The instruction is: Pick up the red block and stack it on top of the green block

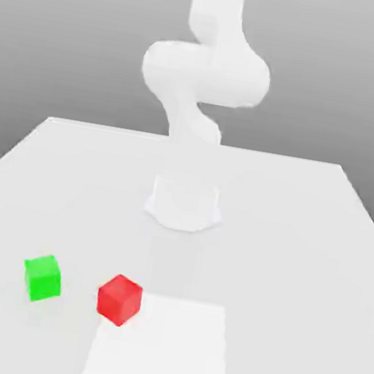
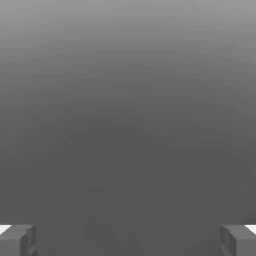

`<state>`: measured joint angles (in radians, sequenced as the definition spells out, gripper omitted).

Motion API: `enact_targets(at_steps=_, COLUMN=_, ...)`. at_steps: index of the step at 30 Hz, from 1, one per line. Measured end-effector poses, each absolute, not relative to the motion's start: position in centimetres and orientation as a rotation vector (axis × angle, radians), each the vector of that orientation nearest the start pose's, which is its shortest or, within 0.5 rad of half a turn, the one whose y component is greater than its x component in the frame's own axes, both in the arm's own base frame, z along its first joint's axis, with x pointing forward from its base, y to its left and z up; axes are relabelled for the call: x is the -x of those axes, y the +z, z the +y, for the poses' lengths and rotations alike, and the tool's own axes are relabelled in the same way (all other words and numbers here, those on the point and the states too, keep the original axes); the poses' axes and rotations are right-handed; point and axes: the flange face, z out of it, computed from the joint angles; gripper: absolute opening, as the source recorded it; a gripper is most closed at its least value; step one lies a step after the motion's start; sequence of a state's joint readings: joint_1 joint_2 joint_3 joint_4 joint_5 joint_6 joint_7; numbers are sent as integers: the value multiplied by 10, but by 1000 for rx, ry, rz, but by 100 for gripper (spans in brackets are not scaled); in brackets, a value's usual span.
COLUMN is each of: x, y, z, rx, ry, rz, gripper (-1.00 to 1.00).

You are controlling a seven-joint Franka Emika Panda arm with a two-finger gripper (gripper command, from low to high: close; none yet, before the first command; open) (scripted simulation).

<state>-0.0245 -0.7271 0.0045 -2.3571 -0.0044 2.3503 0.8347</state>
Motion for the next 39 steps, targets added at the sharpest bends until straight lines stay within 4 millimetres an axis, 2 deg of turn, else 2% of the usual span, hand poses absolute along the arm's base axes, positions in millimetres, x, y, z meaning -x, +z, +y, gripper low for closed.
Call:
enact_targets(at_steps=4, x=-416, y=562, z=-24, rx=2511, ry=-763, rz=1296, gripper=0)
enact_targets(at_steps=6, x=-426, y=512, z=-34, rx=2524, ry=-672, rz=1383, gripper=0)
enact_targets(at_steps=9, x=-430, y=437, z=-48, rx=2534, ry=-530, rz=1514, gripper=0)
enact_targets(at_steps=13, x=-414, y=336, z=-64, rx=2526, ry=-320, rz=1693, gripper=0)
enact_targets(at_steps=17, x=-370, y=236, z=-75, rx=2487, ry=-73, rz=1886, gripper=0)
enact_targets(at_steps=19, x=-359, y=206, z=-77, rx=2475, ry=-18, rz=1927, gripper=0)
enact_targets(at_steps=24, x=-355, y=157, z=-77, rx=2469, ry=-1, rz=1942, gripper=0)
enact_targets(at_steps=25, x=-354, y=149, z=-77, rx=2470, ry=0, rz=1942, gripper=-100)
enact_targets(at_steps=32, x=-354, y=147, z=-77, rx=2469, ry=-1, rz=1942, gripper=-100)
enact_targets(at_steps=39, x=-354, y=203, z=-77, rx=2470, ry=-1, rz=1941, gripper=-100)
